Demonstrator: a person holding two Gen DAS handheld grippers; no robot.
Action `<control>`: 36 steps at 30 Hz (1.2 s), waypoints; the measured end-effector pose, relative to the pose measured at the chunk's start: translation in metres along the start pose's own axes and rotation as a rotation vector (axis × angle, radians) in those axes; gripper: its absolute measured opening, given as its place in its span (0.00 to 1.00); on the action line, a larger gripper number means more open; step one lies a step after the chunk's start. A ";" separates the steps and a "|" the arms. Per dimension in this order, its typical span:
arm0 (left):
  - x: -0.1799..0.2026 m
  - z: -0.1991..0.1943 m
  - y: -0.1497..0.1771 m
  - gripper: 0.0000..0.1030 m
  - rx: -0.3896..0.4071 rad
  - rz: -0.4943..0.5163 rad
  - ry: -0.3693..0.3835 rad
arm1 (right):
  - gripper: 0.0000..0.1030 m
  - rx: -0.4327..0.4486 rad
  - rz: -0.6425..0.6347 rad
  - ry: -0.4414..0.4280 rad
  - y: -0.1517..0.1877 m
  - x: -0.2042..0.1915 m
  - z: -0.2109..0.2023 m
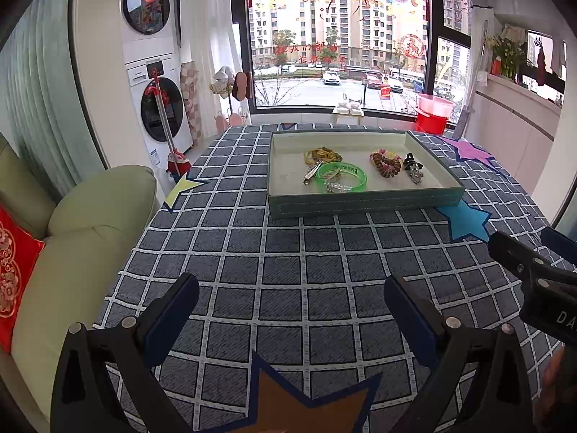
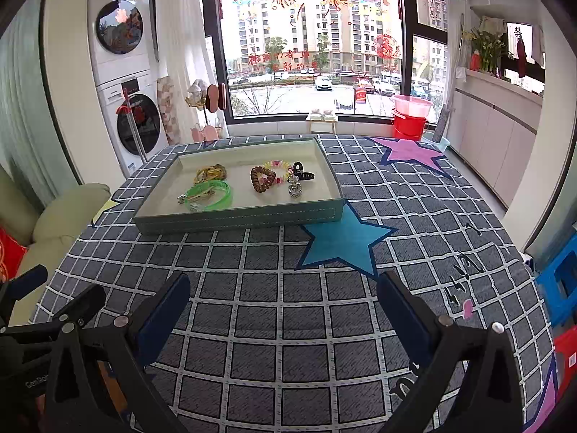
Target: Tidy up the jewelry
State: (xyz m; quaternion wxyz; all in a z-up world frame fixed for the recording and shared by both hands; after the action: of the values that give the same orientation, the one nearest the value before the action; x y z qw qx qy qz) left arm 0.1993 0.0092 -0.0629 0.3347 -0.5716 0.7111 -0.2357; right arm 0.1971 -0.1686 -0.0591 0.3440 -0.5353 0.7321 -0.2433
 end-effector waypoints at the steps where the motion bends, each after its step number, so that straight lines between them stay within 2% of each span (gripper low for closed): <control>1: 0.001 0.000 0.000 1.00 -0.001 0.000 0.001 | 1.00 0.000 -0.001 0.000 0.000 0.000 0.000; 36: 0.001 0.003 0.000 1.00 -0.005 -0.003 0.004 | 1.00 0.000 -0.004 -0.003 -0.001 -0.002 0.000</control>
State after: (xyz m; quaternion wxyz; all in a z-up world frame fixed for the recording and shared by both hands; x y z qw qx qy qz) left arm 0.2014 0.0083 -0.0657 0.3316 -0.5730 0.7115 -0.2356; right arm 0.1983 -0.1666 -0.0584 0.3447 -0.5372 0.7305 -0.2429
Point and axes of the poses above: each gripper's, at about its wrist camera, not at the fingertips, and z roughly the way its jaws point, x to its right, y to its underside, the point moved 10 cm from there along z, roughly the way its jaws point, and after that the axes turned 13 degrees about z, right-handed, at the moved point
